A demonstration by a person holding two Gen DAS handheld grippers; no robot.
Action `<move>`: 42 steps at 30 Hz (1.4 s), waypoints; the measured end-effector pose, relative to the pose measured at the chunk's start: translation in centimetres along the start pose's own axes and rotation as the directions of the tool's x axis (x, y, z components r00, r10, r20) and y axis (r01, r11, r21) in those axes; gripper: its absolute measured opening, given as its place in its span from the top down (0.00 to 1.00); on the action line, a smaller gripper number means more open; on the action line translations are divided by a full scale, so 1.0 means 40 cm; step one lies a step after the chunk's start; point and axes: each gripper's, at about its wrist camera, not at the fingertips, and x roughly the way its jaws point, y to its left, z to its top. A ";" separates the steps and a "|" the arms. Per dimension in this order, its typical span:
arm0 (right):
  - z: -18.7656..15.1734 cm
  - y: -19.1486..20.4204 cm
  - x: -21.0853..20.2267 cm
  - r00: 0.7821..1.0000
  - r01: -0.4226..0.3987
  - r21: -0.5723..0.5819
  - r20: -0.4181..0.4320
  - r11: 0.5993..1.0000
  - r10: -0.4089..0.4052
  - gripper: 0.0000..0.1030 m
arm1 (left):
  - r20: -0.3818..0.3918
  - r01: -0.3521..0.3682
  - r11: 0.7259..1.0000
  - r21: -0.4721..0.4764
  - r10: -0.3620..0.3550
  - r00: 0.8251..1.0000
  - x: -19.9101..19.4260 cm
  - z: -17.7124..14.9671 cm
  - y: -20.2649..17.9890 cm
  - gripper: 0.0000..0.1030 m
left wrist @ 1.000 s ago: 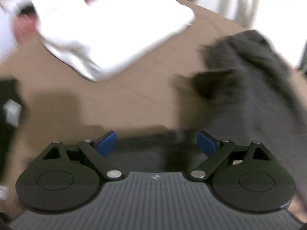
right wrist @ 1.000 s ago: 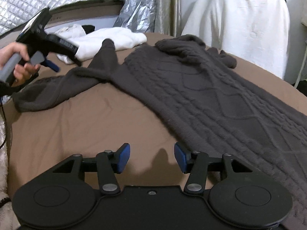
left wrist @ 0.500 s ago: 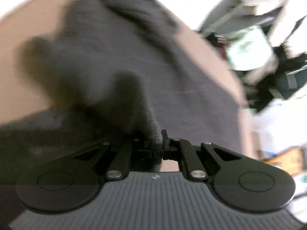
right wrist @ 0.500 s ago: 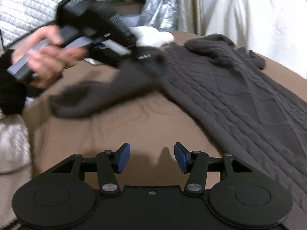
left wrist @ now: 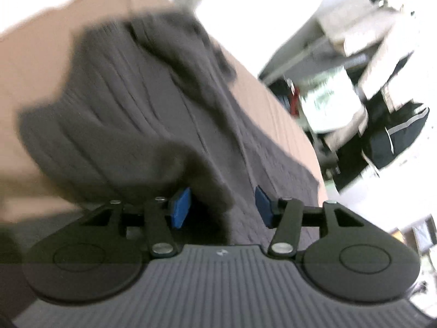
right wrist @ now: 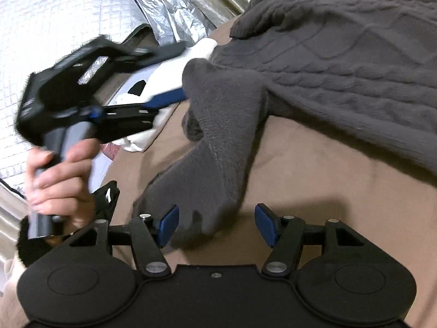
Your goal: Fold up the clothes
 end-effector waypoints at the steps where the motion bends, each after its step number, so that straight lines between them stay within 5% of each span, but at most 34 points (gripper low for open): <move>1: 0.005 0.004 0.019 1.000 -0.005 -0.009 -0.001 1.000 0.005 0.35 | 0.040 -0.037 0.999 0.015 0.036 0.999 -0.019 0.007 0.005 0.44; 3: 0.010 0.013 0.057 1.000 -0.001 -0.040 0.006 0.999 0.001 0.38 | 0.088 -0.107 0.994 0.024 0.105 0.991 -0.040 0.019 0.017 0.44; 5: 0.016 0.026 0.079 0.997 0.073 -0.085 0.017 0.994 -0.072 0.86 | 0.110 -0.157 0.988 0.002 0.156 0.982 -0.049 0.026 0.039 0.44; 6: 0.022 0.036 0.066 0.996 0.090 -0.098 0.031 0.991 -0.087 0.90 | 0.115 -0.170 0.985 -0.019 0.171 0.979 -0.056 0.029 0.057 0.44; 10: 0.053 0.115 -0.053 0.987 0.139 -0.216 0.115 0.966 -0.116 0.91 | 0.133 -0.198 0.974 -0.107 0.211 0.968 -0.086 0.033 0.117 0.44; 15: 0.144 0.228 -0.234 0.935 0.356 -0.467 0.183 0.809 -0.305 0.92 | 0.144 -0.202 0.967 -0.155 0.224 0.964 -0.108 0.045 0.156 0.44; 17: 0.200 0.238 -0.245 0.865 0.489 -0.546 0.205 0.680 -0.458 0.92 | 0.134 -0.204 0.967 -0.153 0.224 0.965 -0.093 0.049 0.152 0.44; 20: 0.254 0.227 -0.202 0.663 0.693 -0.626 0.359 0.357 -0.657 0.89 | 0.109 -0.242 0.962 -0.127 0.256 0.960 -0.068 0.041 0.141 0.44; 22: 0.278 0.190 -0.148 0.558 0.730 -0.663 0.436 0.167 -0.706 0.60 | 0.093 -0.271 0.957 -0.107 0.281 0.955 -0.053 0.035 0.134 0.44; 23: 0.285 0.175 -0.123 0.539 0.736 -0.663 0.451 0.137 -0.711 0.58 | 0.085 -0.285 0.954 -0.097 0.293 0.952 -0.045 0.033 0.131 0.44; 25: 0.296 0.124 -0.090 0.524 0.743 -0.654 0.440 0.139 -0.730 0.58 | 0.064 -0.297 0.950 -0.093 0.303 0.951 -0.025 0.027 0.135 0.44; 29: 0.262 0.074 -0.095 0.524 0.773 -0.600 0.416 0.209 -0.743 0.50 | 0.019 -0.319 0.940 -0.121 0.323 0.946 0.025 0.023 0.163 0.44; 32: 0.240 0.032 -0.126 0.542 0.797 -0.515 0.378 0.316 -0.750 0.49 | 0.023 -0.336 0.920 -0.203 0.347 0.937 0.060 0.021 0.194 0.30; 34: 0.247 -0.035 -0.153 0.526 0.817 -0.459 0.344 0.349 -0.778 0.49 | 0.058 -0.325 0.910 -0.259 0.350 0.935 0.073 0.015 0.208 0.27; 36: 0.259 -0.091 -0.210 0.520 0.842 -0.327 0.283 0.428 -0.806 0.50 | 0.081 -0.325 0.909 -0.260 0.356 0.931 0.081 0.010 0.205 0.26; 40: 0.232 -0.086 -0.278 0.549 0.835 -0.188 0.300 0.516 -0.780 0.50 | 0.097 -0.344 0.915 -0.211 0.370 0.924 0.088 0.005 0.185 0.26; 42: 0.196 -0.045 -0.285 0.630 0.777 -0.230 0.302 0.587 -0.716 0.47 | 0.105 -0.341 0.910 -0.236 0.372 0.922 0.089 0.002 0.187 0.24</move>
